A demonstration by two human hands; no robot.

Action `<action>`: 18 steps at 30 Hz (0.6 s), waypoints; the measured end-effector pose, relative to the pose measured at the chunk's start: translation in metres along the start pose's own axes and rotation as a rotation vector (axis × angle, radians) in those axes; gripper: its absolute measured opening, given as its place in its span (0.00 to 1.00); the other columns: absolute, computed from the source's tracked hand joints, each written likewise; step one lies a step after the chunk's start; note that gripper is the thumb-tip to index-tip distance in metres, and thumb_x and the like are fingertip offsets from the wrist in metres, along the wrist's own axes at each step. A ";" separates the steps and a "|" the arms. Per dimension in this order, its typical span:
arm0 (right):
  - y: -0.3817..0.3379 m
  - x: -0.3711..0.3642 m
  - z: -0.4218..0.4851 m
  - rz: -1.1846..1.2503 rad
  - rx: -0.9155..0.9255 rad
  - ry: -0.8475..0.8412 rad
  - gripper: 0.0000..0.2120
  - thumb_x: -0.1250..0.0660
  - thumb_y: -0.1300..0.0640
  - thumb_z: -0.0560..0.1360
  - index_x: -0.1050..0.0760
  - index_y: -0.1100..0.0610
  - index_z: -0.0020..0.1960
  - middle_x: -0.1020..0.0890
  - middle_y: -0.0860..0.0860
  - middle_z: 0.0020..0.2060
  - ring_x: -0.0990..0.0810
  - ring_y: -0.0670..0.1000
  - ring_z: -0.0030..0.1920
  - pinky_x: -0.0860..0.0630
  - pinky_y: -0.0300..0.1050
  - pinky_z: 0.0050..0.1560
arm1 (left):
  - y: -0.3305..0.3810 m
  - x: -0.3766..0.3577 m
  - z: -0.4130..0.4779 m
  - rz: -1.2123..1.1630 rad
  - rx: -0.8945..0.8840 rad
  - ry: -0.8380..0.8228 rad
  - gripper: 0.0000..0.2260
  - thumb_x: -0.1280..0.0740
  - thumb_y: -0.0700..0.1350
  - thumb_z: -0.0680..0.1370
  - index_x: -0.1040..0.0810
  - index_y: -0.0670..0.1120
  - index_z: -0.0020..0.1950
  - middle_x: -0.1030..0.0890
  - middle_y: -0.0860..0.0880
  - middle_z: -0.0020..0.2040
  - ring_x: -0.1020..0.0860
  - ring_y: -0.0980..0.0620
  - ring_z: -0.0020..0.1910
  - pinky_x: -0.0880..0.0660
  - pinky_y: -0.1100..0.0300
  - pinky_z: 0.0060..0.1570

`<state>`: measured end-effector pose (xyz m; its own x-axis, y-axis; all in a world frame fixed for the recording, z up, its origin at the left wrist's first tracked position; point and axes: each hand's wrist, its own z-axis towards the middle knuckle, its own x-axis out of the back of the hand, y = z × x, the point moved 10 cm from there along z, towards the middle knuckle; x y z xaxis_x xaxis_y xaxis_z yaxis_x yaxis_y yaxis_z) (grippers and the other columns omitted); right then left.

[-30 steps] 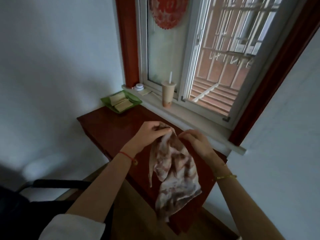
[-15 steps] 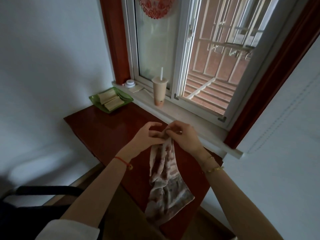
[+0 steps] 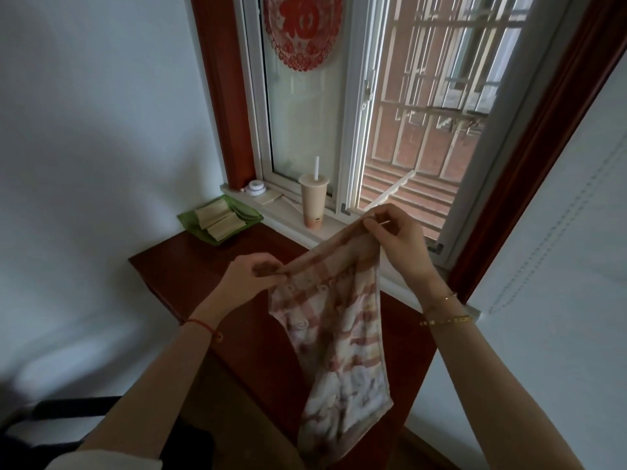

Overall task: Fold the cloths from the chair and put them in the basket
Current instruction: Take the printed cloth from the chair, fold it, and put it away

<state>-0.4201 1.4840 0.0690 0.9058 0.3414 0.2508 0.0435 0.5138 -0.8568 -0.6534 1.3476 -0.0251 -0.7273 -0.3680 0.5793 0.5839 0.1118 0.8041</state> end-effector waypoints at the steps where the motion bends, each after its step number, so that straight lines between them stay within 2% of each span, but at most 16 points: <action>1: -0.004 0.005 0.002 0.007 0.003 0.011 0.05 0.32 0.63 0.76 0.20 0.55 0.46 0.18 0.45 0.40 0.19 0.47 0.43 0.20 0.50 0.48 | 0.013 0.013 0.003 0.014 -0.046 0.025 0.07 0.23 0.41 0.71 0.16 0.45 0.47 0.15 0.50 0.44 0.20 0.62 0.41 0.27 0.74 0.44; 4: -0.018 0.023 0.005 0.025 0.025 0.057 0.05 0.33 0.64 0.76 0.20 0.56 0.46 0.18 0.48 0.42 0.19 0.54 0.47 0.21 0.60 0.52 | 0.054 0.049 0.009 0.024 -0.146 0.075 0.08 0.24 0.44 0.71 0.16 0.49 0.50 0.15 0.57 0.45 0.20 0.68 0.45 0.29 0.77 0.49; 7: -0.035 0.038 0.008 0.051 0.069 0.067 0.03 0.34 0.65 0.77 0.21 0.60 0.48 0.18 0.55 0.44 0.19 0.63 0.50 0.23 0.67 0.53 | 0.092 0.077 0.009 -0.013 -0.228 0.090 0.09 0.24 0.43 0.71 0.16 0.56 0.47 0.15 0.64 0.44 0.18 0.68 0.47 0.27 0.76 0.49; 9: -0.047 0.046 0.007 0.065 0.107 0.044 0.03 0.34 0.65 0.77 0.22 0.63 0.49 0.18 0.60 0.46 0.20 0.66 0.51 0.22 0.67 0.52 | 0.112 0.091 0.006 -0.033 -0.273 0.088 0.10 0.23 0.41 0.70 0.16 0.56 0.47 0.14 0.62 0.45 0.17 0.64 0.48 0.25 0.73 0.50; 12: -0.069 0.055 0.003 0.114 0.173 -0.037 0.06 0.33 0.66 0.77 0.24 0.69 0.51 0.19 0.63 0.47 0.19 0.60 0.47 0.20 0.59 0.48 | 0.138 0.104 0.000 -0.003 -0.323 0.043 0.09 0.23 0.41 0.70 0.14 0.48 0.49 0.13 0.53 0.46 0.15 0.57 0.48 0.22 0.67 0.51; 14: -0.081 0.057 0.000 0.146 0.206 -0.108 0.05 0.33 0.67 0.76 0.24 0.69 0.50 0.19 0.58 0.45 0.19 0.54 0.47 0.20 0.49 0.45 | 0.153 0.111 -0.006 0.020 -0.351 0.008 0.09 0.23 0.40 0.69 0.14 0.47 0.49 0.13 0.53 0.45 0.15 0.57 0.46 0.22 0.69 0.49; 18: -0.098 0.061 -0.003 0.211 0.220 -0.176 0.04 0.31 0.65 0.74 0.23 0.65 0.48 0.17 0.51 0.42 0.18 0.50 0.44 0.19 0.42 0.42 | 0.175 0.119 -0.019 0.077 -0.389 -0.103 0.11 0.24 0.38 0.70 0.14 0.45 0.51 0.13 0.53 0.46 0.15 0.57 0.46 0.23 0.71 0.48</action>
<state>-0.3676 1.4527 0.1668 0.7976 0.5791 0.1689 -0.2461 0.5681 -0.7853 -0.6309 1.3054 0.1818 -0.6971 -0.2755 0.6619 0.7164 -0.2290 0.6591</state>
